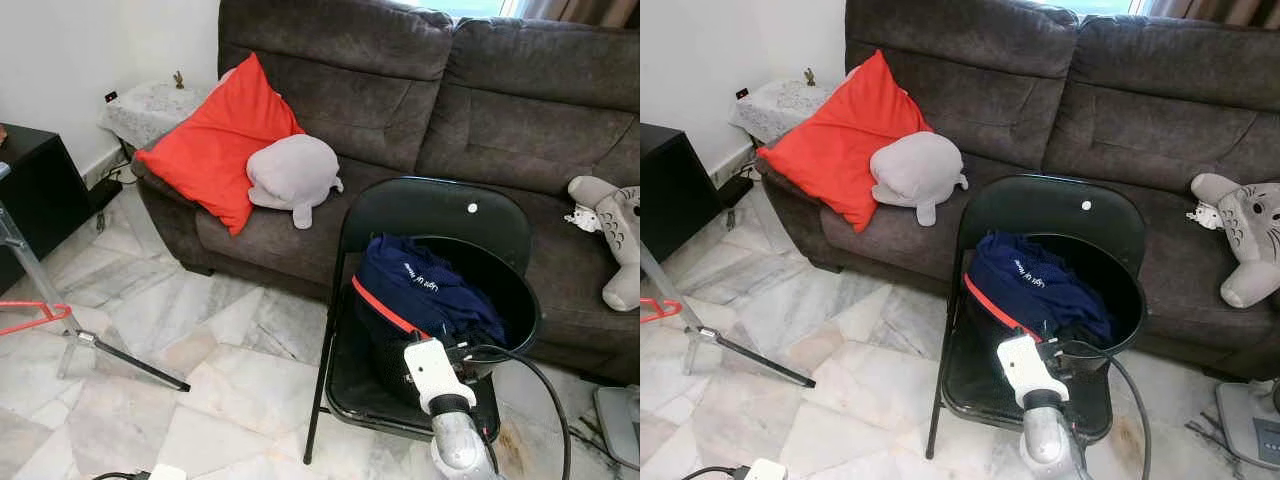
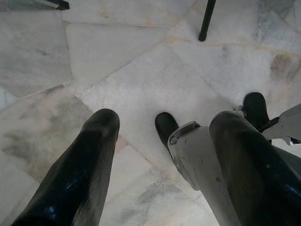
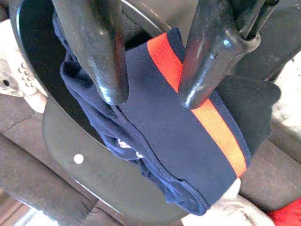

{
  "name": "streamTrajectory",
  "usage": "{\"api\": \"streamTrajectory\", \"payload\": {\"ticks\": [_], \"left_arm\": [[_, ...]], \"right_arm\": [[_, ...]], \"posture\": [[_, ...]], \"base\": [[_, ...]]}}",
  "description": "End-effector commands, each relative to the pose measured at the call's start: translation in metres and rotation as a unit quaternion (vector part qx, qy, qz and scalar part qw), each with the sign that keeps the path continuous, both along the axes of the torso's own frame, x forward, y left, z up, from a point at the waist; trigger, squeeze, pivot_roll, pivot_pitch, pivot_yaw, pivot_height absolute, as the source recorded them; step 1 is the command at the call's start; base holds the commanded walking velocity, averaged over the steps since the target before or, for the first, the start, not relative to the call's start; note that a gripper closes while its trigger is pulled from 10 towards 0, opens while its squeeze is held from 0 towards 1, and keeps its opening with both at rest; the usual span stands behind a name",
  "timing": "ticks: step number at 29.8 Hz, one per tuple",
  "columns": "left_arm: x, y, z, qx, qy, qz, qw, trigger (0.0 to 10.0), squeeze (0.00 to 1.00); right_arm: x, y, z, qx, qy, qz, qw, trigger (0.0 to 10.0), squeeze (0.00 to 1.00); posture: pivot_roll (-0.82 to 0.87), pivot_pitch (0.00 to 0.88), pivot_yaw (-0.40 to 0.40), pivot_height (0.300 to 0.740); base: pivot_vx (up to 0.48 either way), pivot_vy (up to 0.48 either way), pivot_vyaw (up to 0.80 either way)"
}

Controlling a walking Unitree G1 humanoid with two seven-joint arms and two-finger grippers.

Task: Hang hanger

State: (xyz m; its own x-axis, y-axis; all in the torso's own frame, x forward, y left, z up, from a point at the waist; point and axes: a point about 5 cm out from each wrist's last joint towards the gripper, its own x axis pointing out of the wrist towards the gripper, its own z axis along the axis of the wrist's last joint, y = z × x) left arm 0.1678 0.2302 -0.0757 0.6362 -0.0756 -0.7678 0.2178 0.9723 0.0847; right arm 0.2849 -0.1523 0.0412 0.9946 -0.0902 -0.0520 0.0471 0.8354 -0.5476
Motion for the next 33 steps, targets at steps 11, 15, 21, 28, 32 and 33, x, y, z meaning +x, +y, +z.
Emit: {"api": "streamTrajectory", "payload": {"ticks": [11,15,21,28,32,33], "left_arm": [[-0.006,0.0,-0.004,0.002,0.021,-0.012,1.0,10.0,0.0],[-0.006,0.0,-0.003,0.003,0.021,-0.011,1.0,10.0,0.0],[-0.006,0.0,-0.003,0.002,0.021,-0.012,1.0,10.0,0.0],[-0.006,-0.001,-0.004,0.001,0.022,-0.012,1.0,10.0,0.0],[-0.007,-0.001,-0.004,0.001,0.022,-0.012,1.0,10.0,0.0],[-0.007,-0.001,-0.004,0.001,0.022,-0.012,1.0,10.0,0.0]], "right_arm": [[-0.006,-0.011,-0.008,-0.016,0.019,-0.035,0.999,10.0,0.0],[-0.002,-0.005,-0.002,-0.017,0.004,-0.012,1.0,10.0,0.0],[-0.004,0.002,-0.005,-0.022,0.014,0.014,1.0,10.0,0.0],[-0.007,0.01,-0.009,-0.056,0.023,0.054,0.997,10.0,0.0],[-0.007,0.009,-0.009,-0.059,0.027,0.051,0.997,10.0,0.0],[-0.007,0.009,-0.009,-0.059,0.027,0.051,0.997,10.0,0.0]], "posture": [[0.0,0.091,-0.037,0.74],[0.0,0.091,-0.037,0.74],[0.0,0.091,-0.038,0.74],[0.0,0.091,-0.04,0.74],[0.0,0.09,-0.041,0.74],[0.0,0.09,-0.041,0.74]], "base": [[0.0,0.0,0.0],[0.0,0.0,0.0],[0.0,0.0,0.0],[0.0,0.0,0.0],[0.0,0.0,0.0],[0.0,0.0,0.0]]}}
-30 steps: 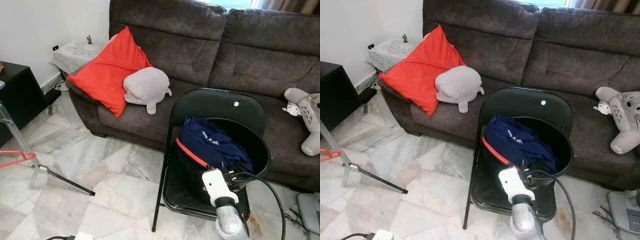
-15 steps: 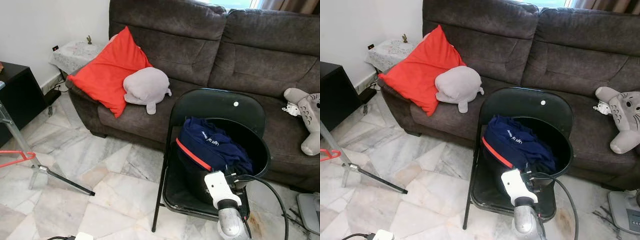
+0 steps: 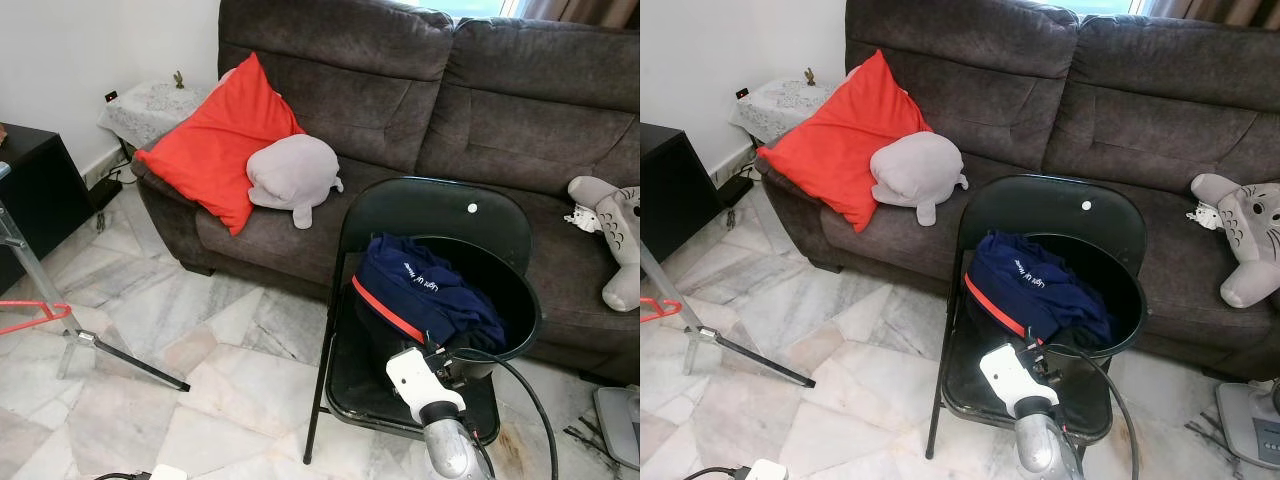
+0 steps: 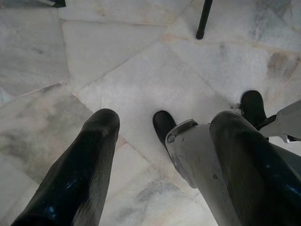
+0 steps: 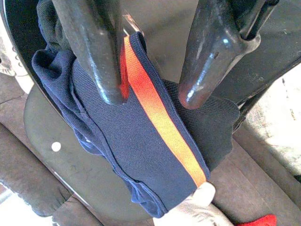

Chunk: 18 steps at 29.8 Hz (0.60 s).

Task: Hang hanger

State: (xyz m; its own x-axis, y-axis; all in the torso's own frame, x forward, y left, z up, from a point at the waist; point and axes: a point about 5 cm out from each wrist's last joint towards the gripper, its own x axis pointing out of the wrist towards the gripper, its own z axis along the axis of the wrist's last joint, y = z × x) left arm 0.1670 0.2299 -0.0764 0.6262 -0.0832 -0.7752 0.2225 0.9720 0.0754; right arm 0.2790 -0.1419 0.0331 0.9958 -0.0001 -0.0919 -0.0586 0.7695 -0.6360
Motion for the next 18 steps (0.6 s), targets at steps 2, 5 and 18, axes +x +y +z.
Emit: {"api": "streamTrajectory", "payload": {"ticks": [2,5,18], "left_arm": [[-0.0058,-0.0005,-0.0031,0.003,0.016,-0.01,1.0,10.0,0.0],[-0.0059,-0.0005,-0.0031,0.002,0.017,-0.011,1.0,10.0,0.0],[-0.0068,-0.0011,-0.0037,0.0,0.021,-0.015,1.0,10.0,0.0]], "right_arm": [[-0.0022,-0.0038,-0.0019,-0.01,0.006,-0.006,1.0,10.0,0.0],[-0.0034,-0.0087,-0.0039,-0.021,0.01,-0.021,1.0,10.0,0.0],[-0.0043,-0.0102,-0.0057,-0.027,0.016,-0.026,0.999,10.0,0.0]], "posture": [[0.0,0.09,-0.04,0.74],[0.0,0.09,-0.04,0.74],[0.0,0.085,-0.039,0.74]], "base": [[0.0,0.0,0.0],[0.0,0.0,0.0],[0.0,0.0,0.0]]}}
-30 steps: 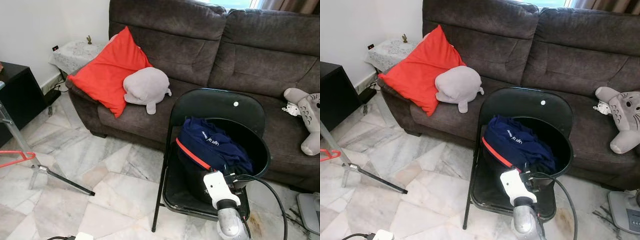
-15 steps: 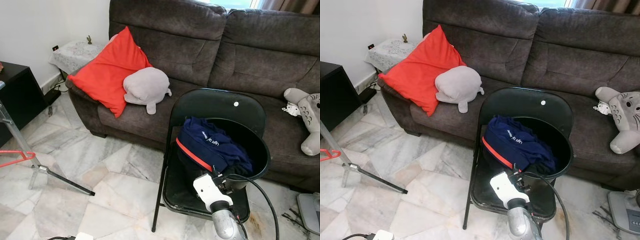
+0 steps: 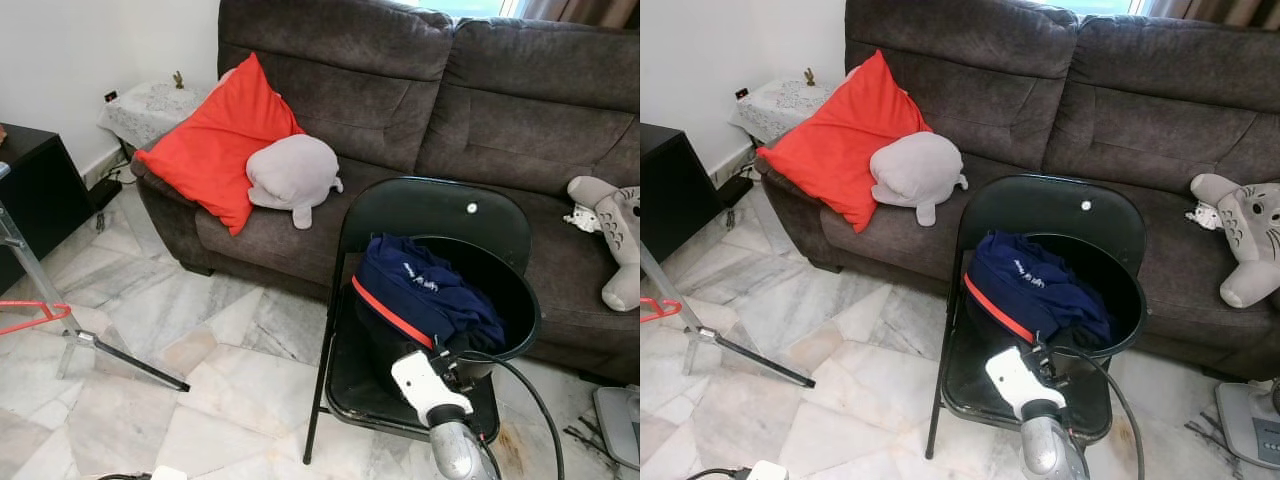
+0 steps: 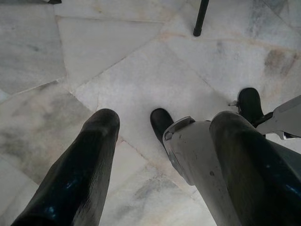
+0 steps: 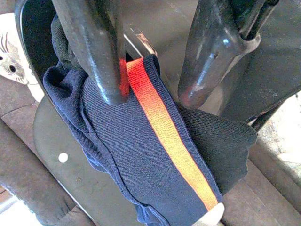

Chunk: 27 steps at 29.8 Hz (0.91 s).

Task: Hang hanger

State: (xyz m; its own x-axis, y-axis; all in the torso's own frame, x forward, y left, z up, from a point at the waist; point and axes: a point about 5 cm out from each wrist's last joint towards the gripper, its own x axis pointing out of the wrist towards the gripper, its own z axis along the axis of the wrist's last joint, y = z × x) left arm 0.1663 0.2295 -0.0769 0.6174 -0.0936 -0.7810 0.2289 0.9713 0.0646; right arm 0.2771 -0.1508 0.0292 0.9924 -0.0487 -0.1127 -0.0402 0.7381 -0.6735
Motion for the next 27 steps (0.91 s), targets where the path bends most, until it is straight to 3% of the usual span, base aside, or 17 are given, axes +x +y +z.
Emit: {"api": "streamTrajectory", "payload": {"ticks": [1,27], "left_arm": [[-0.006,-0.001,-0.003,0.004,0.015,-0.012,1.0,10.0,0.0],[-0.006,-0.001,-0.003,0.004,0.013,-0.013,1.0,10.0,0.0]], "right_arm": [[-0.002,-0.001,-0.002,-0.002,0.005,-0.005,1.0,10.0,0.0],[0.0,-0.015,0.015,-0.023,-0.064,-0.06,0.996,10.0,0.0]], "posture": [[0.0,0.084,-0.039,0.74],[0.0,0.09,-0.04,0.74]], "base": [[0.0,0.0,0.0],[0.0,0.0,0.0]]}}
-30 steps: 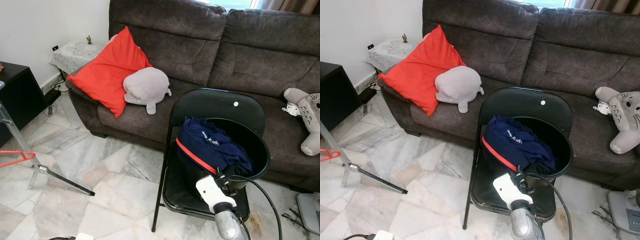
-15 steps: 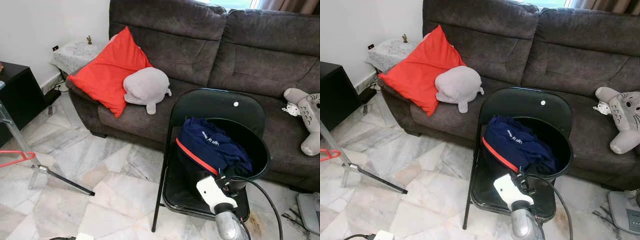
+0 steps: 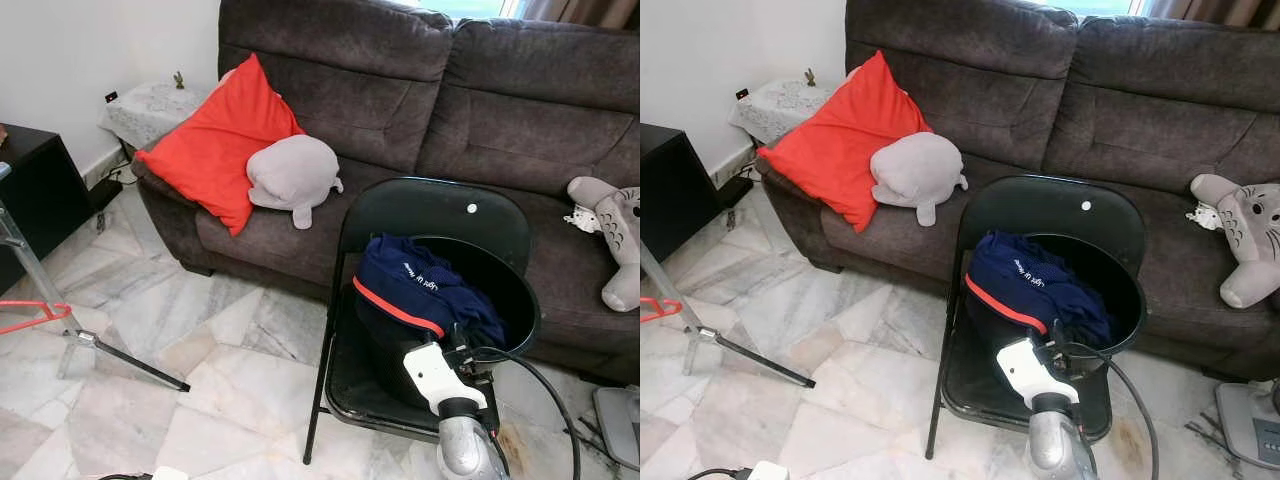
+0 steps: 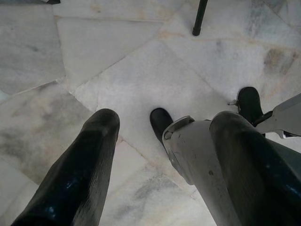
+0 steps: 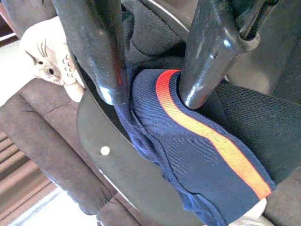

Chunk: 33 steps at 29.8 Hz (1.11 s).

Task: Hang hanger

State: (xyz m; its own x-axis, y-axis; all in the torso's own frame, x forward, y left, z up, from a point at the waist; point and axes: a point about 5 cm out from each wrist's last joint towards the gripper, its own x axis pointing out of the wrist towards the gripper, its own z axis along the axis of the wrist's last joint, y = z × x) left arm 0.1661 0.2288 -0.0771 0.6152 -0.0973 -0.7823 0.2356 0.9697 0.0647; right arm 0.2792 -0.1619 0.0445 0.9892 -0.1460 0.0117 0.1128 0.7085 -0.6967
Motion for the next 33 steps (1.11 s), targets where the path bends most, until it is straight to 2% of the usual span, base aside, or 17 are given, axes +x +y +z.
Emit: {"api": "streamTrajectory", "payload": {"ticks": [1,3,5,9,13,19,22,23,26,29,33], "left_arm": [[-0.005,0.0,-0.003,0.004,0.012,-0.01,1.0,10.0,0.0],[-0.006,0.0,-0.003,0.004,0.012,-0.01,1.0,10.0,0.0],[-0.006,0.0,-0.003,0.004,0.013,-0.011,1.0,10.0,0.0],[-0.005,0.001,-0.002,0.004,0.013,-0.011,1.0,10.0,0.0],[-0.005,0.0,-0.002,0.004,0.013,-0.011,1.0,10.0,0.0],[-0.005,0.0,-0.002,0.003,0.013,-0.011,1.0,10.0,0.0],[-0.005,0.0,-0.002,0.003,0.013,-0.012,1.0,10.0,0.0],[-0.005,0.0,-0.002,0.003,0.013,-0.013,1.0,10.0,0.0],[-0.005,0.0,-0.002,0.003,0.013,-0.013,1.0,10.0,0.0],[-0.005,0.0,-0.002,0.004,0.013,-0.013,1.0,10.0,0.0],[-0.005,0.0,-0.002,0.004,0.013,-0.013,1.0,10.0,0.0]], "right_arm": [[-0.003,-0.005,0.0,-0.002,-0.006,-0.016,1.0,10.0,0.0],[-0.003,-0.006,0.001,0.002,-0.009,-0.023,1.0,10.0,0.0],[-0.003,-0.009,-0.002,0.035,0.004,-0.044,0.998,10.0,0.0],[-0.002,-0.012,-0.003,0.047,0.003,-0.056,0.997,10.0,0.0],[-0.002,-0.024,0.0,0.088,-0.008,-0.11,0.99,10.0,0.0],[0.001,-0.033,0.005,0.096,-0.03,-0.138,0.985,10.0,0.0],[0.003,-0.033,-0.002,0.128,-0.002,-0.148,0.981,10.0,0.0],[0.004,-0.03,-0.008,0.172,0.019,-0.151,0.973,10.0,0.0],[0.007,-0.026,-0.011,0.241,0.029,-0.158,0.957,10.0,0.0],[0.012,-0.022,-0.01,0.269,0.028,-0.156,0.95,10.0,0.0],[0.018,-0.02,-0.005,0.281,0.015,-0.146,0.948,10.0,0.0]], "posture": [[0.0,0.09,-0.04,0.74],[0.0,0.091,-0.039,0.74],[0.0,0.091,-0.038,0.74],[0.0,0.092,-0.038,0.74],[0.0,0.092,-0.038,0.74],[0.0,0.093,-0.037,0.74],[0.0,0.093,-0.035,0.74],[0.0,0.093,-0.034,0.74],[0.0,0.094,-0.034,0.74],[0.0,0.095,-0.034,0.74],[0.01,0.094,-0.033,0.74]], "base": [[0.0,0.0,0.0],[0.0,0.0,0.0],[0.0,0.0,0.0],[0.0,0.0,0.0],[0.0,0.0,0.0],[0.0,0.0,0.0],[0.0,0.0,0.0],[0.0,0.0,0.0],[0.0,0.0,0.0],[0.0,0.0,0.0],[0.0,0.0,0.0]]}}
